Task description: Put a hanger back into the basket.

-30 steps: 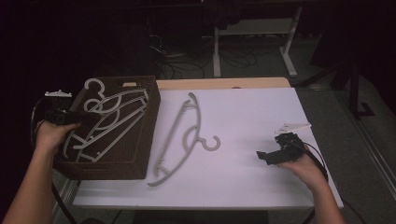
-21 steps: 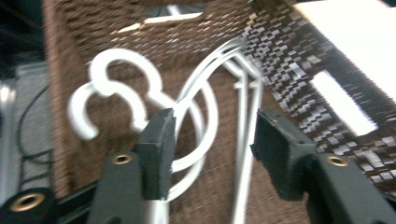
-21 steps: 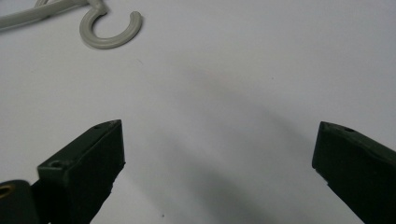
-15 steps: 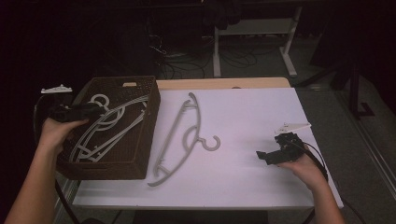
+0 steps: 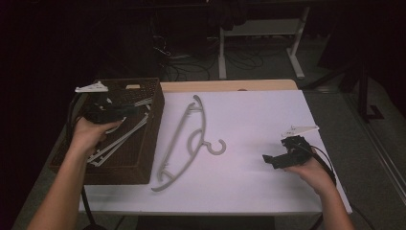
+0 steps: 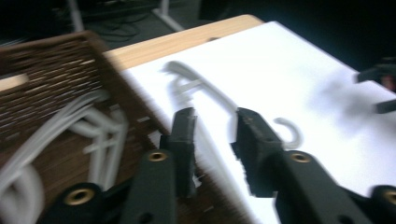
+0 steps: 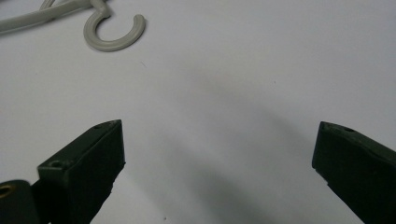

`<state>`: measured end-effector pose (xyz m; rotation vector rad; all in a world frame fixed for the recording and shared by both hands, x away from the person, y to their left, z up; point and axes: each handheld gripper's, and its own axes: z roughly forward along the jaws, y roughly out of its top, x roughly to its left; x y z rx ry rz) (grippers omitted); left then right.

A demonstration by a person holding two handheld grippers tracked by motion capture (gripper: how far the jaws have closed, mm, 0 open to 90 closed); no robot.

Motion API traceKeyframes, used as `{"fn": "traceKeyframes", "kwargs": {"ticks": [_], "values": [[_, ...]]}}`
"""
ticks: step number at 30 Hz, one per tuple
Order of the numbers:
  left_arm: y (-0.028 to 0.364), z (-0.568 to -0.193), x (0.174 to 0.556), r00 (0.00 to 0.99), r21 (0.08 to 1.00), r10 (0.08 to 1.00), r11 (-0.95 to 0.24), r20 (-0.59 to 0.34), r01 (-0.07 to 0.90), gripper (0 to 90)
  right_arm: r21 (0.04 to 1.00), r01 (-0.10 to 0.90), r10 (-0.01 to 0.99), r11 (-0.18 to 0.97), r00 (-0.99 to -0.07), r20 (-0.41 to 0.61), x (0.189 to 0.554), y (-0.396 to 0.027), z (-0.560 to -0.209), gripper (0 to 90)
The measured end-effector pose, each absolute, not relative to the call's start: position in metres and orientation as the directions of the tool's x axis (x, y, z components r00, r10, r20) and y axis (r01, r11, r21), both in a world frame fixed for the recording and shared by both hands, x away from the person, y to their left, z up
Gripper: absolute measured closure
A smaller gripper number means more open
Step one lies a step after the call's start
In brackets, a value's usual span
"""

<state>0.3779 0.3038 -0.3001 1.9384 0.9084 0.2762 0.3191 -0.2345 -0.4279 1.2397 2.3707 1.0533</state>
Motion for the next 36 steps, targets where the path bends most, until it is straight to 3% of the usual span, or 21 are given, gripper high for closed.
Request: {"fn": "traceKeyframes", "kwargs": {"ticks": [2,6,20,36], "values": [[0.281,-0.302,0.376,0.728,0.823,0.664,-0.308,-0.173,0.477,80.6,0.708,0.599,0.792,0.375,-0.603,0.091,0.320,-0.235,-0.428,2.3],[0.246,-0.308,0.373,0.760,0.803,0.625,-0.355,-0.176,0.478,89.5,0.710,0.600,0.792,0.368,-0.603,0.098,0.319,-0.235,-0.428,2.3],[0.170,-0.367,0.366,0.786,0.750,0.593,-0.436,-0.177,0.498,89.7,0.711,0.598,0.789,0.370,-0.606,0.099,0.319,-0.236,-0.428,2.4],[0.157,-0.424,0.360,0.739,0.668,0.664,-0.499,-0.115,0.552,89.7,0.707,0.597,0.787,0.379,-0.610,0.093,0.319,-0.235,-0.429,2.4]]}}
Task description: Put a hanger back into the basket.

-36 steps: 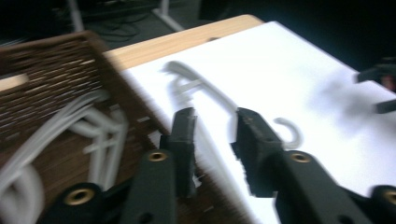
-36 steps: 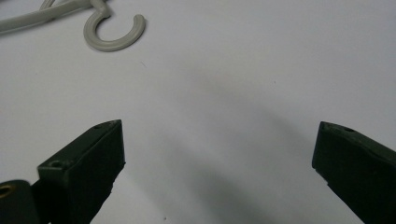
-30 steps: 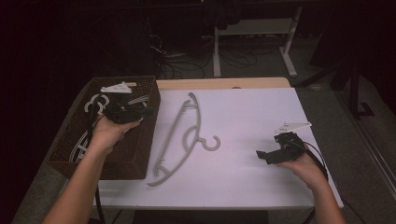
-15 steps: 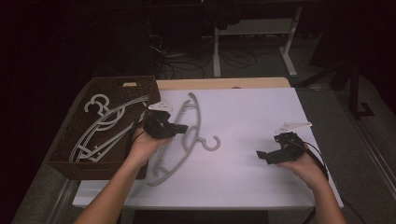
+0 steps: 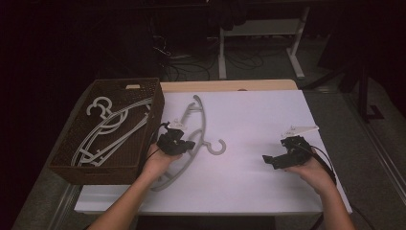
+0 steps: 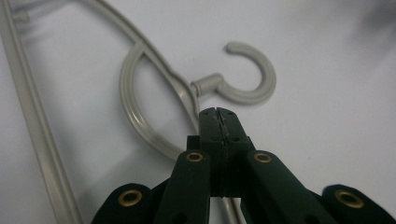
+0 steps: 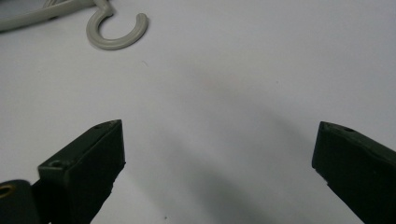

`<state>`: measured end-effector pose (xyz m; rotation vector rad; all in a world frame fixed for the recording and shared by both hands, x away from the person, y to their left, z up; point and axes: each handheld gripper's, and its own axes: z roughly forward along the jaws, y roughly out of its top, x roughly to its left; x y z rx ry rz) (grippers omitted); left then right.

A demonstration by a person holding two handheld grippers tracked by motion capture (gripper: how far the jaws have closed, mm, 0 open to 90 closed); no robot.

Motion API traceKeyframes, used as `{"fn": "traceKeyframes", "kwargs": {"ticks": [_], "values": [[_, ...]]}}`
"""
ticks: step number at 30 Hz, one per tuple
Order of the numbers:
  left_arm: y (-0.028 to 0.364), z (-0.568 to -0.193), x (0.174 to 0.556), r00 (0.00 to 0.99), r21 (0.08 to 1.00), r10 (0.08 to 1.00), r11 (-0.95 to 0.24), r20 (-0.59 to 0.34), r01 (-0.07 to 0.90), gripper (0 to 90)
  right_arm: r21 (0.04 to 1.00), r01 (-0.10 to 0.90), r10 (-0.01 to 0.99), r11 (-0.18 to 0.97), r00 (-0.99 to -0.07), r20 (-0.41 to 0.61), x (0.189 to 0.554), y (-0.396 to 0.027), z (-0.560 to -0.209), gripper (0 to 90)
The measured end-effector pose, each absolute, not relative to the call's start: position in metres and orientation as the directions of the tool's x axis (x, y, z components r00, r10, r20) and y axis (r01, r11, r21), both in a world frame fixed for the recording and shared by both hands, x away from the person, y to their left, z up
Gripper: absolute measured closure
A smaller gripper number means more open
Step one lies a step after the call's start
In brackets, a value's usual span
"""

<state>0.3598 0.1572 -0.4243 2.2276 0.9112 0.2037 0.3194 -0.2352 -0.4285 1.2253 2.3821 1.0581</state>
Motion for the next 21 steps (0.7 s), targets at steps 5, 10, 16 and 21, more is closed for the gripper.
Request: {"fn": "traceKeyframes", "kwargs": {"ticks": [5,10,16,21], "values": [[0.157,-0.436,0.354,0.731,0.639,0.674,-0.517,-0.106,0.569,89.7,0.706,0.597,0.786,0.380,-0.611,0.094,0.320,-0.235,-0.429,2.4],[0.160,-0.441,0.348,0.734,0.626,0.668,-0.522,-0.123,0.579,89.7,0.707,0.598,0.787,0.379,-0.609,0.093,0.319,-0.235,-0.429,2.4],[0.159,-0.441,0.349,0.730,0.627,0.671,-0.515,-0.130,0.585,89.8,0.704,0.599,0.787,0.381,-0.610,0.092,0.320,-0.235,-0.429,2.4],[0.151,-0.442,0.350,0.738,0.628,0.660,-0.517,-0.141,0.582,89.8,0.704,0.599,0.787,0.383,-0.610,0.090,0.320,-0.235,-0.429,2.4]]}}
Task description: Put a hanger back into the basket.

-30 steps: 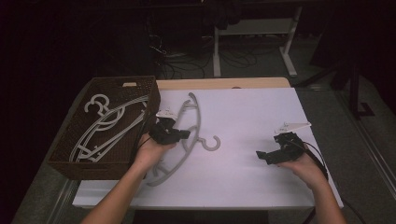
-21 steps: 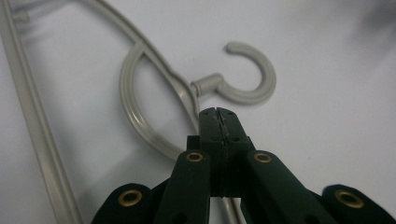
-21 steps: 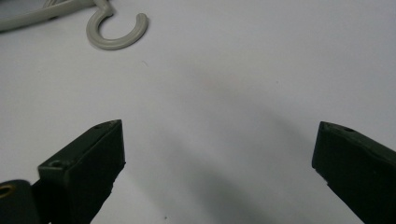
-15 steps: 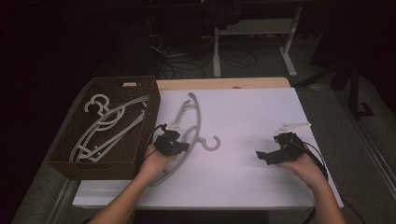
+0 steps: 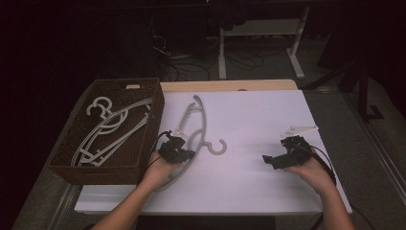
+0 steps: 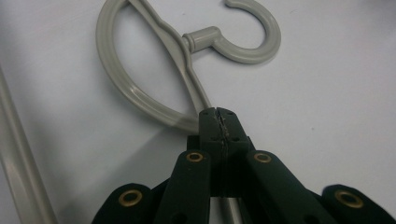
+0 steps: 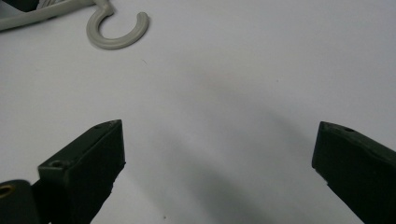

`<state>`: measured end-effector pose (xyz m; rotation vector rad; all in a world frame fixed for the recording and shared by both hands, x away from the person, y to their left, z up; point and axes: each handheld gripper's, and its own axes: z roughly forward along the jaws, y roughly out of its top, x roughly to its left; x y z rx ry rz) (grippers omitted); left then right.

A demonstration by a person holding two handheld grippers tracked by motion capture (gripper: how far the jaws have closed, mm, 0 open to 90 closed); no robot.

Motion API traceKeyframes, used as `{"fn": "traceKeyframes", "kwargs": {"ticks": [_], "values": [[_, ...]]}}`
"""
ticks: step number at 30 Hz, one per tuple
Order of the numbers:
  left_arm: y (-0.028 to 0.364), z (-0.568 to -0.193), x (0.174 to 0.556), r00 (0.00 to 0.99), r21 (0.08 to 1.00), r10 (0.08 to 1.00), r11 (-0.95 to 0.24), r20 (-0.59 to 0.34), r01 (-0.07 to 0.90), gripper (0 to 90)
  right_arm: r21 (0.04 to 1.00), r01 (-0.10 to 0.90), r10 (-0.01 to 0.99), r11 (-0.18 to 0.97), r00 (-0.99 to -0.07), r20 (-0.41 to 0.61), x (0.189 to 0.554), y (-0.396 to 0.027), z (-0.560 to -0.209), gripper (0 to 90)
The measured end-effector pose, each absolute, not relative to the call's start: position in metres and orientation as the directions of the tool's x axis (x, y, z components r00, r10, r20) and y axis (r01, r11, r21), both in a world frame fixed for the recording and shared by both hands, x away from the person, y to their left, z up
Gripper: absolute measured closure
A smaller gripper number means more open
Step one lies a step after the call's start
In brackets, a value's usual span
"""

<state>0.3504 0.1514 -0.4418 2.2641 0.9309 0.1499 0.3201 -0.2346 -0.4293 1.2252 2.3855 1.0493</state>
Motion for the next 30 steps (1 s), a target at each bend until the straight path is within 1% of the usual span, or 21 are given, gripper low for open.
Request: {"fn": "traceKeyframes", "kwargs": {"ticks": [6,18,24,27,30], "values": [[0.133,-0.442,0.349,0.762,0.626,0.631,-0.537,-0.146,0.565,89.8,0.704,0.599,0.788,0.382,-0.609,0.091,0.320,-0.235,-0.429,2.4],[0.061,-0.445,0.351,0.825,0.633,0.537,-0.580,-0.177,0.513,89.8,0.706,0.596,0.786,0.383,-0.612,0.091,0.321,-0.235,-0.429,2.4],[0.028,-0.447,0.352,0.840,0.637,0.506,-0.587,-0.193,0.500,89.8,0.705,0.595,0.784,0.386,-0.615,0.089,0.321,-0.235,-0.429,2.4],[0.021,-0.446,0.353,0.848,0.639,0.495,-0.592,-0.192,0.491,89.8,0.705,0.595,0.783,0.387,-0.616,0.090,0.320,-0.235,-0.429,2.4],[0.024,-0.445,0.355,0.849,0.641,0.493,-0.593,-0.190,0.488,89.7,0.706,0.594,0.782,0.385,-0.616,0.092,0.320,-0.235,-0.429,2.4]]}}
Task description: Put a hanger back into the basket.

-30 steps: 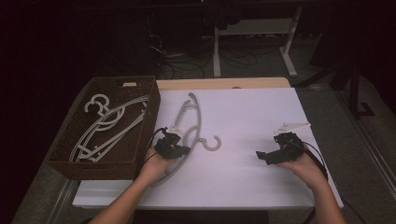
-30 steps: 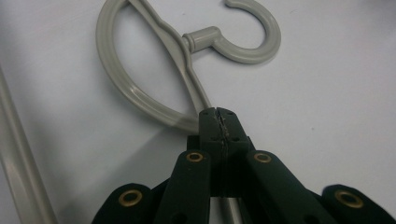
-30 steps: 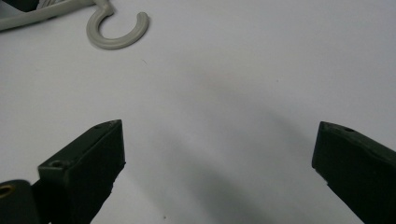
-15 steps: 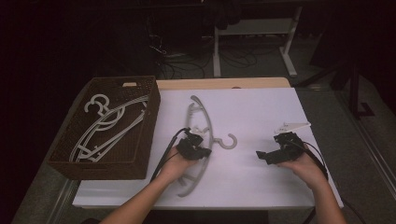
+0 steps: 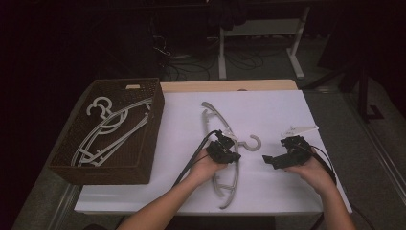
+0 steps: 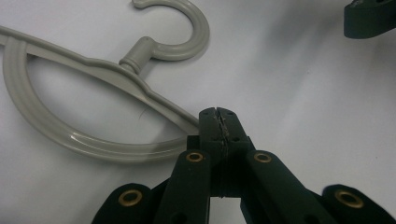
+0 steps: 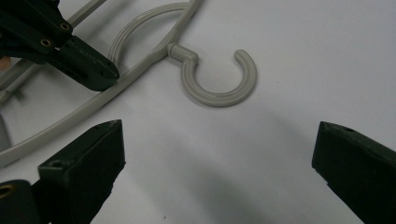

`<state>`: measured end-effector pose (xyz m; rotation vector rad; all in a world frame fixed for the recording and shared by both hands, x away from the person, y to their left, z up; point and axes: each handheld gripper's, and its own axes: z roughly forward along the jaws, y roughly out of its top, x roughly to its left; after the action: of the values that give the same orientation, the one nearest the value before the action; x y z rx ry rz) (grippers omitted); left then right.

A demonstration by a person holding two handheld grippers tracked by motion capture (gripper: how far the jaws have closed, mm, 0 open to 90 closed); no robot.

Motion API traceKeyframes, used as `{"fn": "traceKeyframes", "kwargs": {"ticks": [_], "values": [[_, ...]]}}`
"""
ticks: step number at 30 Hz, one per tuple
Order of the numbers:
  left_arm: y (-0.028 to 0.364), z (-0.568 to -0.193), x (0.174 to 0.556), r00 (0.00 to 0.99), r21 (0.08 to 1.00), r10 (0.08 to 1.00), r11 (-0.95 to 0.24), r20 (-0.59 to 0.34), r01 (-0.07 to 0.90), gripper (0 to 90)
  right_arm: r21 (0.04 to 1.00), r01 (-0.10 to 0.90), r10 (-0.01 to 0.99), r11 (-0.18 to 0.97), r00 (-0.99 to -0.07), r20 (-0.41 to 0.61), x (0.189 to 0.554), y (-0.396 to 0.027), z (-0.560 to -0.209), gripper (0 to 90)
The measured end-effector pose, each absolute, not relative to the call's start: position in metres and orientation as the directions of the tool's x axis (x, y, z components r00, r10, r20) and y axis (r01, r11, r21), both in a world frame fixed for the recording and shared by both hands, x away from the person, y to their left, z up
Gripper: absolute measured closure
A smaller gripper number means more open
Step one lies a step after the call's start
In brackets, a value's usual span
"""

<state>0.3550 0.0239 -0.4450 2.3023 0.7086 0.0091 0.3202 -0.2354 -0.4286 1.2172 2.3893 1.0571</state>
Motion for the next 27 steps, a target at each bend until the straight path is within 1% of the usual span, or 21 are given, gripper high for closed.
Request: {"fn": "traceKeyframes", "kwargs": {"ticks": [6,10,14,16,19,21,23,24,27], "values": [[0.042,-0.434,0.369,0.836,0.655,0.520,-0.573,-0.173,0.492,89.6,0.706,0.595,0.783,0.384,-0.615,0.093,0.320,-0.235,-0.429,2.4],[0.063,-0.421,0.394,0.802,0.667,0.587,-0.552,-0.114,0.499,89.6,0.705,0.594,0.781,0.387,-0.617,0.092,0.320,-0.234,-0.429,2.4],[0.077,-0.416,0.419,0.760,0.674,0.644,-0.525,-0.084,0.520,89.6,0.705,0.595,0.780,0.387,-0.619,0.094,0.320,-0.233,-0.429,2.4],[0.082,-0.415,0.432,0.739,0.675,0.669,-0.507,-0.084,0.536,89.6,0.704,0.594,0.779,0.388,-0.620,0.093,0.320,-0.233,-0.429,2.4],[0.087,-0.417,0.449,0.713,0.679,0.696,-0.485,-0.083,0.552,89.7,0.705,0.593,0.778,0.388,-0.621,0.094,0.320,-0.233,-0.429,2.4],[0.088,-0.417,0.460,0.708,0.677,0.703,-0.489,-0.067,0.549,89.7,0.705,0.593,0.778,0.388,-0.622,0.095,0.320,-0.233,-0.429,2.4],[0.088,-0.417,0.460,0.708,0.677,0.703,-0.489,-0.067,0.549,89.7,0.706,0.593,0.777,0.388,-0.622,0.095,0.320,-0.233,-0.429,2.4],[0.086,-0.417,0.476,0.696,0.678,0.716,-0.486,-0.054,0.552,89.6,0.705,0.593,0.777,0.389,-0.623,0.095,0.320,-0.233,-0.429,2.4],[0.083,-0.417,0.494,0.681,0.676,0.731,-0.482,-0.039,0.557,89.7,0.704,0.593,0.776,0.389,-0.623,0.095,0.320,-0.232,-0.429,2.4]]}}
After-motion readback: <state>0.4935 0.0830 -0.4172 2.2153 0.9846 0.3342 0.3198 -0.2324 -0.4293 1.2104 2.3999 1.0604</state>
